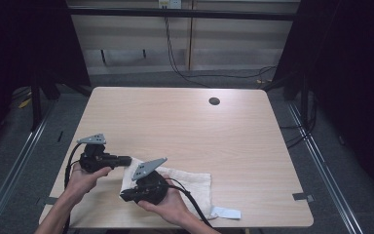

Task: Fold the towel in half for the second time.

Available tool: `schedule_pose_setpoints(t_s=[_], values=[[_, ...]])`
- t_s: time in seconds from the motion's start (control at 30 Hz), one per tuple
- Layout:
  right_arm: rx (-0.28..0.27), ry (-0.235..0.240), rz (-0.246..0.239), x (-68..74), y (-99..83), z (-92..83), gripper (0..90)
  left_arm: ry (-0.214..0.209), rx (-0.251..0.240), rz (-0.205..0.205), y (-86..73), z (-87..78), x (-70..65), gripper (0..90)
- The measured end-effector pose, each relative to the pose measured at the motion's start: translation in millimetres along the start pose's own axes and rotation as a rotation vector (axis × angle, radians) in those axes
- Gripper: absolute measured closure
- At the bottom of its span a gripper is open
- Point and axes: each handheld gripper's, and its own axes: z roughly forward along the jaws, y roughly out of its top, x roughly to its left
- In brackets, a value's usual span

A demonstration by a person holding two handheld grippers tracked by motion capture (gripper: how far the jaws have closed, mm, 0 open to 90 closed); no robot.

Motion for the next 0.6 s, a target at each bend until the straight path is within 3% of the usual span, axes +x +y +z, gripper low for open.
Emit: schedule_pose_setpoints(t_s=[0.07, 0.17, 0.33, 0.47, 0.6], values=[[-0.012, 0.001, -0.013, 2.4, 6.8, 3.5, 86.3, 0.009, -0.01, -0.002, 0.2, -5.0, 1.2, 86.0], [-0.029, -0.005, -0.035, 6.8, 18.0, 6.9, 86.4, 0.004, -0.059, -0.037, 3.9, -12.8, 0.5, 86.0], [-0.087, -0.008, -0.048, 12.3, 34.3, 0.0, 86.7, 0.031, -0.108, -0.02, 15.8, -23.7, -10.5, 86.0], [-0.091, -0.021, -0.056, 14.7, 32.0, -6.5, 86.7, 0.022, -0.106, -0.028, 13.7, -20.5, -10.1, 86.0], [-0.092, -0.026, -0.046, 15.0, 21.4, -12.7, 86.7, -0.004, -0.109, 0.003, 18.2, -10.9, -18.5, 85.9]])
